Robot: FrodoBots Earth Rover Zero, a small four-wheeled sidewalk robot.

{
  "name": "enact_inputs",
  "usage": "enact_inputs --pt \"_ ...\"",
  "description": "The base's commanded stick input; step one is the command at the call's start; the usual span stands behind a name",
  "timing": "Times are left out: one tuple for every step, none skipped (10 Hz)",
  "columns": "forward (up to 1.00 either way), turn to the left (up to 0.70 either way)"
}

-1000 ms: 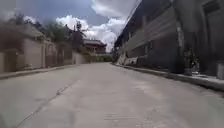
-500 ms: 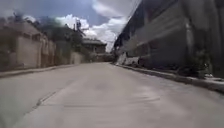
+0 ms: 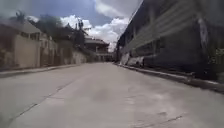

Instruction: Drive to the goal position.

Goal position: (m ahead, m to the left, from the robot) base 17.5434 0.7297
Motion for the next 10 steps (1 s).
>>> enact_inputs --pt "1.0 -0.03" --pt "1.0 -0.02" --pt "1.0 -0.02" --pt "1.0 -0.02" --pt "1.0 -0.03" --pt "1.0 -0.02" --pt "1.0 -0.03" --pt "1.0 -0.03" --pt "1.0 -0.03" --pt "1.0 -0.01"
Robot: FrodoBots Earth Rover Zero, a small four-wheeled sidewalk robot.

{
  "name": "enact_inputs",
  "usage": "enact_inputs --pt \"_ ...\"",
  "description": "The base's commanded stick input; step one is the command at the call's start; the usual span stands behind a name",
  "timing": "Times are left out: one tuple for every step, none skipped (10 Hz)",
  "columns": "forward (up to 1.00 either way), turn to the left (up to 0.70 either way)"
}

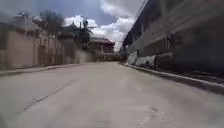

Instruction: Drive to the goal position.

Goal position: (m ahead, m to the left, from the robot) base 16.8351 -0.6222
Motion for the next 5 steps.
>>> enact_inputs --pt "1.0 0.0" --pt "1.0 0.01" --pt "1.0 0.02" --pt "1.0 0.0" --pt "1.0 0.0"
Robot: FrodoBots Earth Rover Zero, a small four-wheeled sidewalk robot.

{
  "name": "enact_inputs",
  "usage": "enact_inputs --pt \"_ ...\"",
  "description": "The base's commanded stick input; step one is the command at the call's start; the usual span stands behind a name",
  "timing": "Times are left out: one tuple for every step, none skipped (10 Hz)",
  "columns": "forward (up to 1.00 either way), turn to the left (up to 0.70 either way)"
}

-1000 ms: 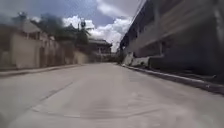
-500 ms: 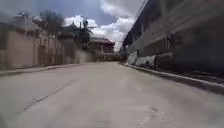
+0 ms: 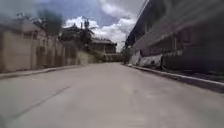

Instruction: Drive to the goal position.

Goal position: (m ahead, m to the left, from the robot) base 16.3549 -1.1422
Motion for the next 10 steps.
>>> enact_inputs --pt "1.0 0.0" --pt "1.0 0.0" --pt "1.0 -0.06" --pt "1.0 -0.28" --pt "1.0 -0.39" --pt "1.0 -0.39" --pt "1.0 -0.39" --pt "1.0 -0.39" --pt "1.0 -0.39" --pt "1.0 -0.26"
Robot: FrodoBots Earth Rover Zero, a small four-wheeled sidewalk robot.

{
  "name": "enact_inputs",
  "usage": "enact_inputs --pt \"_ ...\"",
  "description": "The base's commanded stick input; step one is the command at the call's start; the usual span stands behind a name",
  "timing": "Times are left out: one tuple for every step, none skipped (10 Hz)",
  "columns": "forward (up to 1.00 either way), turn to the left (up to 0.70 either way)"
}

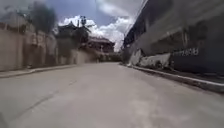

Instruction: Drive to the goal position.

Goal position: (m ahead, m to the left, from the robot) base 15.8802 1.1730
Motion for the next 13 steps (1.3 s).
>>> enact_inputs --pt "1.0 -0.06" --pt "1.0 -0.03" --pt "1.0 -0.03" --pt "1.0 -0.03" --pt "1.0 -0.01" --pt "1.0 0.0" --pt "1.0 0.0" --pt "1.0 0.0" --pt "1.0 0.0" --pt "1.0 0.0" --pt "1.0 0.0" --pt "1.0 0.0" --pt "1.0 0.0"
